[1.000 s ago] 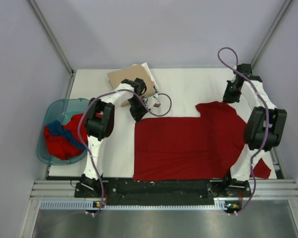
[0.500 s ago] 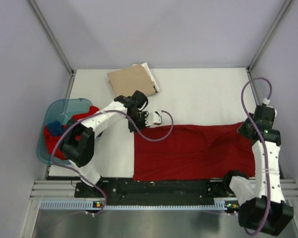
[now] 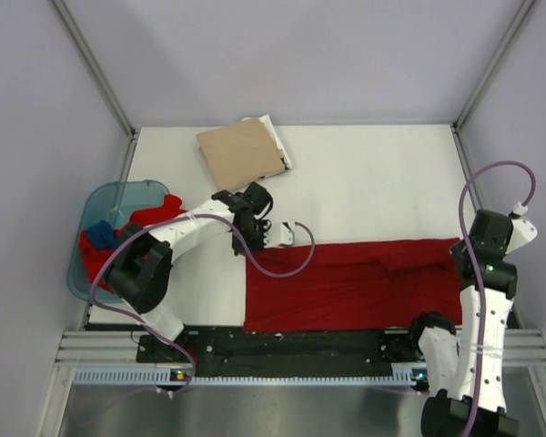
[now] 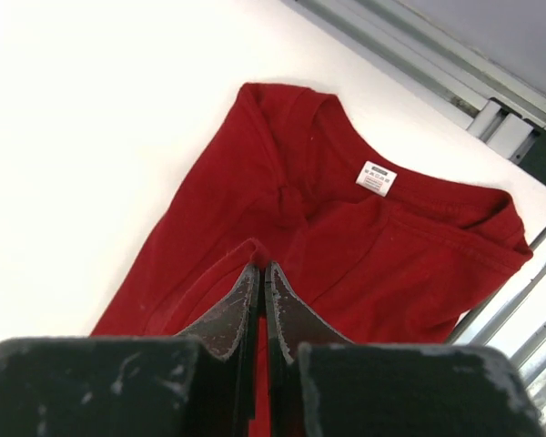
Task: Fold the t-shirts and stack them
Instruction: Fold the other side of the tshirt into a rectangle, then rotate the tshirt 45 degrees
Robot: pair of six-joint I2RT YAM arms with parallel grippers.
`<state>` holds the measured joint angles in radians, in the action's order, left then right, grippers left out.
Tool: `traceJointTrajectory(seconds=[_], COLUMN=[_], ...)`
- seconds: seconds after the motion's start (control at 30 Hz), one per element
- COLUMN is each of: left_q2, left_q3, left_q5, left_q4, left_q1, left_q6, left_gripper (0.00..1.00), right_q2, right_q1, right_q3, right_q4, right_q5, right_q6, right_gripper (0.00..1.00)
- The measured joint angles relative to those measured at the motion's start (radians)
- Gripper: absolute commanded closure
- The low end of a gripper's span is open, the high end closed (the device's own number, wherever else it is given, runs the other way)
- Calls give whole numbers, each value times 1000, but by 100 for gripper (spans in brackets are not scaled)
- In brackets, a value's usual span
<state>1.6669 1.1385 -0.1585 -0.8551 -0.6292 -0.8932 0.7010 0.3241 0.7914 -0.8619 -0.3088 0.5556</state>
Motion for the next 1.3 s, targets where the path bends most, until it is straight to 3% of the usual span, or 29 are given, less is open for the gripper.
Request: traceJointTrajectory(seconds=[0.23,0.5,0.57,0.6,0.63,0.7,0.77,0.8,0.87,1.0,1.07,1.17,1.3], left_q2=[-29,-15,-4,5,11,28,42,47,48,47,45,32,39], left_q3=[19,-1,-5,-7,-9,-13,-15,-15,-14,37,92,178,253], left_q5=[18,18,19,22,23,29,33,36,33,-12,-47,-106,-118], left_q4=[-5,-8,-9,-8,-8,-10,-15,-21,-40,-146,-203,-243,-176], left_q1=[8,7,7,6,6,6,6,6,7,11,20,49,100], left_q6=[-13,-30,-35,-38,-40,-48,-55,-58,-66,-87,-99,-90,9], left_gripper=[100,100,100,99,91,73,50,44,34,33,39,70,81], right_q2=[-58,-63,-58,-54,-45,-29,8,24,46,5,-42,-69,89], right_q1=[0,0,0,0,1,8,28,43,86,140,144,144,144], right_q3=[-6,-164,-182,-183,-183,-182,-181,-179,-167,-134,-127,-127,-116], right_q4=[-51,-139,-174,-188,-201,-223,-250,-261,-284,-274,-183,-24,117], right_q5=[-68,-141,-177,-194,-216,-254,-289,-303,-326,-380,-360,-228,-40], right_q6=[97,366,430,458,490,543,585,600,615,586,476,317,193], right_gripper=[100,100,86,69,52,31,20,19,19,25,34,46,71])
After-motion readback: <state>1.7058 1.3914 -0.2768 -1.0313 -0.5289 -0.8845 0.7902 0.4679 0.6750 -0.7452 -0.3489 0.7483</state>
